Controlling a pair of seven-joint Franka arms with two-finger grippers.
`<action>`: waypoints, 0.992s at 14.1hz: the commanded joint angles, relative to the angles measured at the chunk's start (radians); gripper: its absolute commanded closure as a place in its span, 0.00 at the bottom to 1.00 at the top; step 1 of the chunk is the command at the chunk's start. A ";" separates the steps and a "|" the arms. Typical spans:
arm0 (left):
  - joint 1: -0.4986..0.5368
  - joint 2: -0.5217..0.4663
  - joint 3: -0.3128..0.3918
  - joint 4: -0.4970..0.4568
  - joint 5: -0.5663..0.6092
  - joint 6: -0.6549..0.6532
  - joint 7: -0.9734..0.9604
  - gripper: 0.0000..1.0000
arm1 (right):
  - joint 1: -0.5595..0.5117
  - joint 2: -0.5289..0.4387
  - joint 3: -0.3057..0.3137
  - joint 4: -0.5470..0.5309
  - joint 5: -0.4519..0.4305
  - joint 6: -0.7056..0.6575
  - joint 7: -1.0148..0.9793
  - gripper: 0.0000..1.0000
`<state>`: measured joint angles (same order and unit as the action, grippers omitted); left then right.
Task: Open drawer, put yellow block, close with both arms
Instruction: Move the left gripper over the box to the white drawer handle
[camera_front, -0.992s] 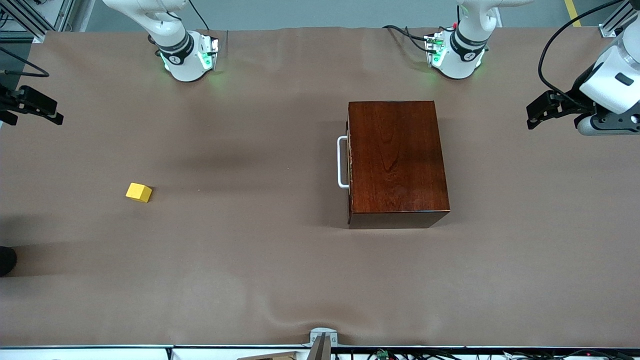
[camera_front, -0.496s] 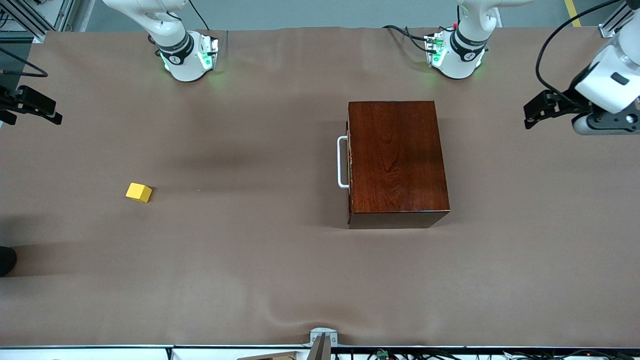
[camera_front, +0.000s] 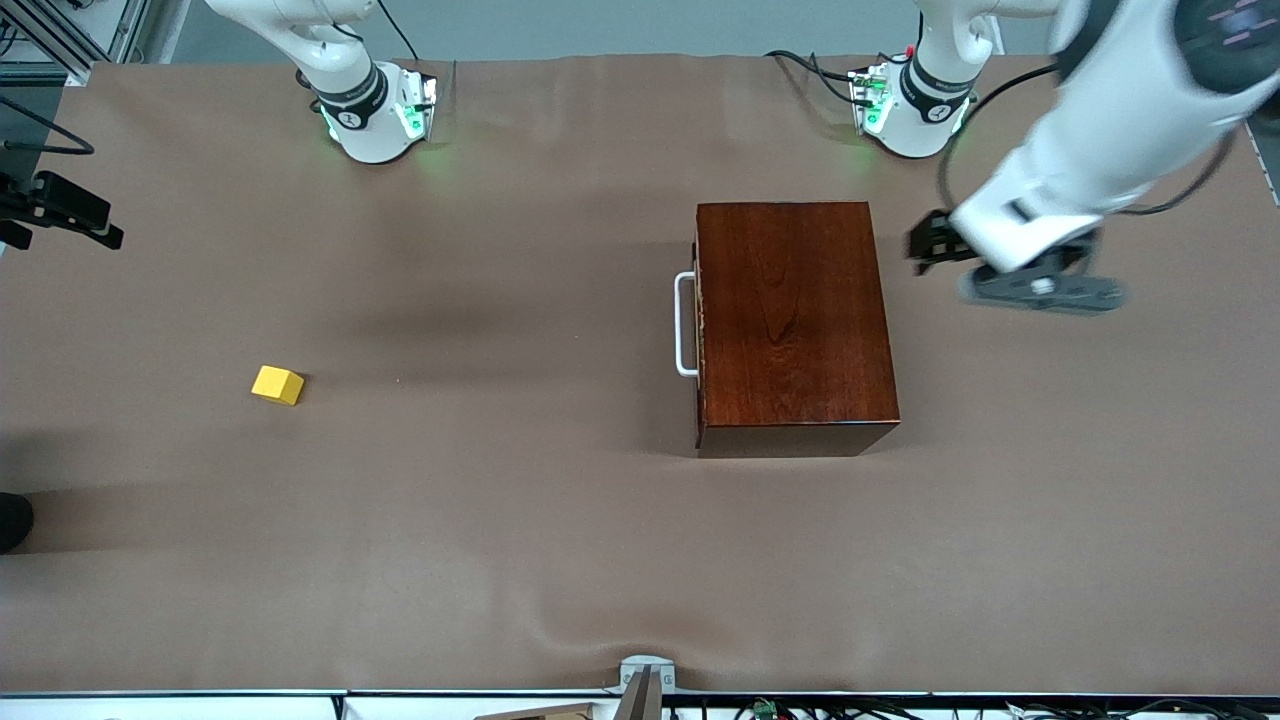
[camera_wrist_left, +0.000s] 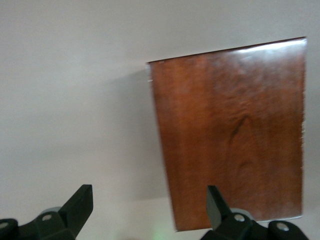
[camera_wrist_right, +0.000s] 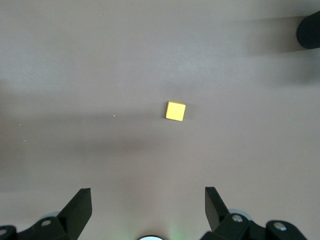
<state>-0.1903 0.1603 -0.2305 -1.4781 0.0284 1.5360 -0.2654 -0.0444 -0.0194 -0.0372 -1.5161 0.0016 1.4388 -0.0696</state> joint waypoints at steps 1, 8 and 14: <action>-0.098 0.154 0.003 0.166 0.016 -0.016 -0.119 0.00 | -0.017 -0.016 0.011 -0.013 0.011 -0.001 0.007 0.00; -0.322 0.346 0.023 0.269 0.025 0.115 -0.438 0.00 | -0.022 -0.016 0.010 -0.012 0.011 0.000 0.008 0.00; -0.668 0.505 0.302 0.337 0.036 0.179 -0.619 0.00 | -0.038 -0.013 0.010 -0.012 0.011 0.000 0.016 0.00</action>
<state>-0.7512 0.5990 -0.0233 -1.1998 0.0383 1.7064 -0.8341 -0.0621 -0.0194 -0.0376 -1.5165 0.0016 1.4388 -0.0687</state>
